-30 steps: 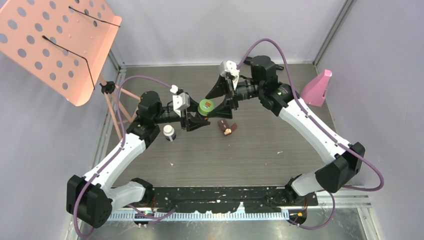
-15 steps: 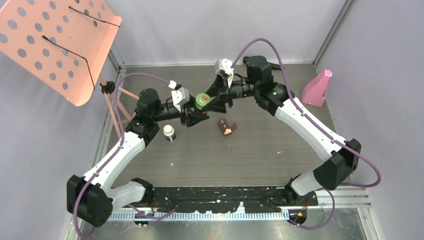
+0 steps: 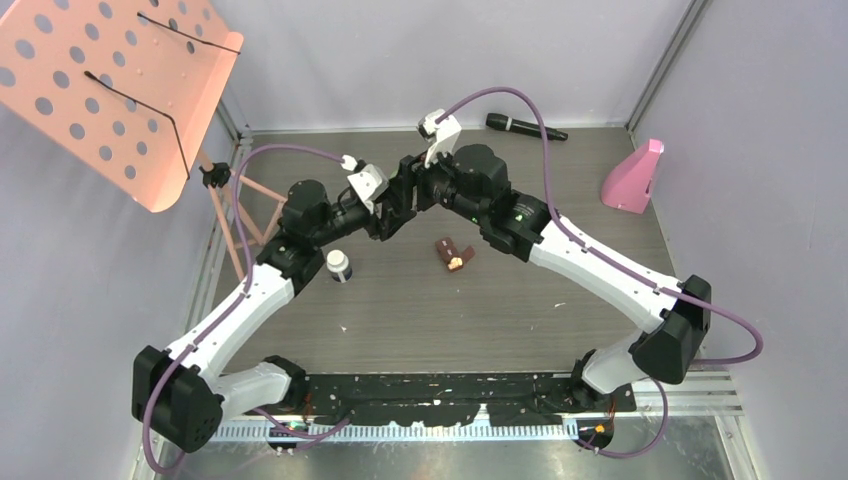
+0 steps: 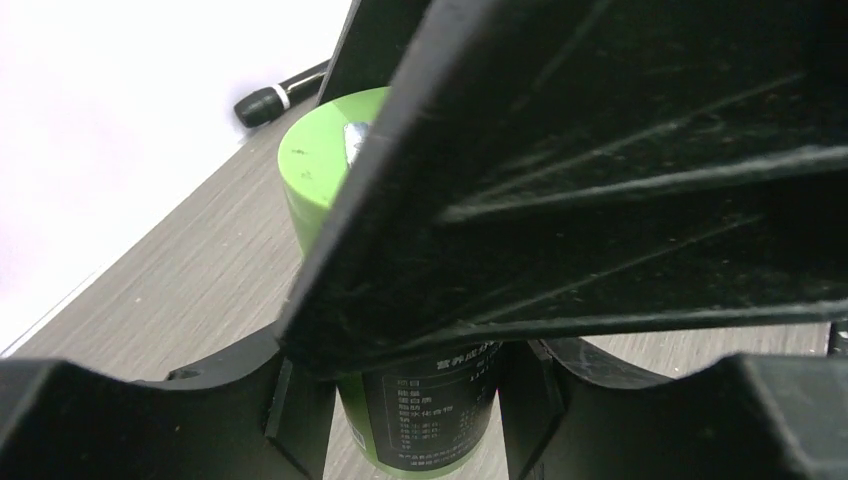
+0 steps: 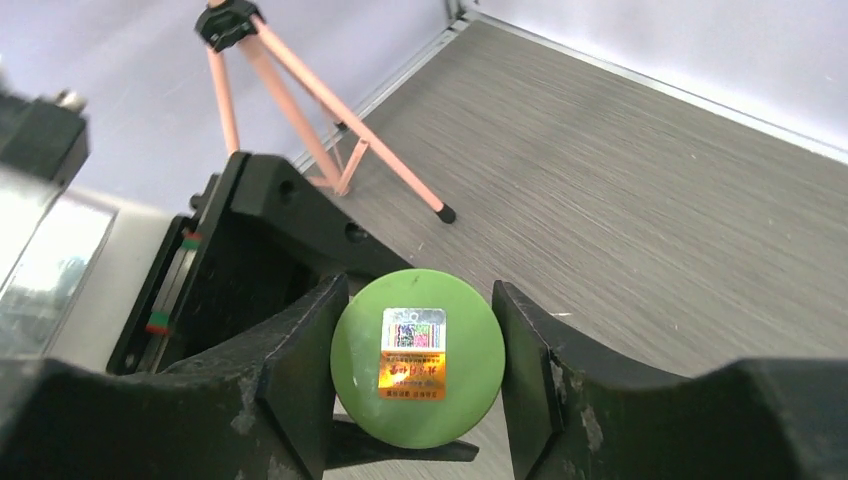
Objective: Sort the pills into containers
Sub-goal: Screw the lid of the pill bottle onto the pill bottle.
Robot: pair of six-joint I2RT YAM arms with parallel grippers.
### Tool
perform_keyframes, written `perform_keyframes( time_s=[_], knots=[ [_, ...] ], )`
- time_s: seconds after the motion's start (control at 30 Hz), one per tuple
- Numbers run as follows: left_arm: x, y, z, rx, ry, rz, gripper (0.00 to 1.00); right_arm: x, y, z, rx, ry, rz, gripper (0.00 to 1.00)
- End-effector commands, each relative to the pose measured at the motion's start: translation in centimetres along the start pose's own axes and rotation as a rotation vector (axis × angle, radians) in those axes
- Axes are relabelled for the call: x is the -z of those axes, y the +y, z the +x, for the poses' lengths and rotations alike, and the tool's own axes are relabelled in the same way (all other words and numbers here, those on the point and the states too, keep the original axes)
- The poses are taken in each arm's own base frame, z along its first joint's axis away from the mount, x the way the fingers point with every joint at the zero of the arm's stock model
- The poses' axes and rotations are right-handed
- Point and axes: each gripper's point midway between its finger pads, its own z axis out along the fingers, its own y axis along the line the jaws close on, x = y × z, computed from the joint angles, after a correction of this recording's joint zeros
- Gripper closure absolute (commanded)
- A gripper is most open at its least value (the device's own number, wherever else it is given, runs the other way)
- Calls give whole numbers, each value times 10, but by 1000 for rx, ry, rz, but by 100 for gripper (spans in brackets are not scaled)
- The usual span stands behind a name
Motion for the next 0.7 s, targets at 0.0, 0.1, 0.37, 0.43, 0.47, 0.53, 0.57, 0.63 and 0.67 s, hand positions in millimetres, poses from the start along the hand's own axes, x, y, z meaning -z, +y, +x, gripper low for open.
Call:
perform_keyframes(
  time_s=[0.0, 0.1, 0.37, 0.43, 0.47, 0.53, 0.57, 0.63, 0.67],
  knots=[
    [7, 21, -40, -134, -126, -122, 100, 8, -25, -23, -132, -71, 207, 59],
    [9, 15, -31, -128, -101, -99, 100, 15, -10, -34, -39, -81, 109, 13],
    [15, -16, -17, -135, -71, 58, 100, 49, 21, -51, 134, -71, -244, 0],
    [17, -24, -15, -148, -65, 103, 100, 61, 24, -52, 163, -72, -326, 0],
    [17, -28, -14, -150, -61, 122, 100, 66, 32, -47, 173, -57, -402, 0],
    [19, -35, -12, -153, -52, 164, 100, 75, 35, -40, 193, -31, -502, 0],
    [19, -39, -11, -153, -47, 188, 100, 77, 33, -37, 199, -17, -530, 0],
    [21, -45, -10, -158, -39, 225, 100, 86, 41, -26, 247, 25, -651, 0],
    [21, -47, -9, -160, -36, 241, 100, 93, 46, -23, 283, 42, -703, 0]
  ],
)
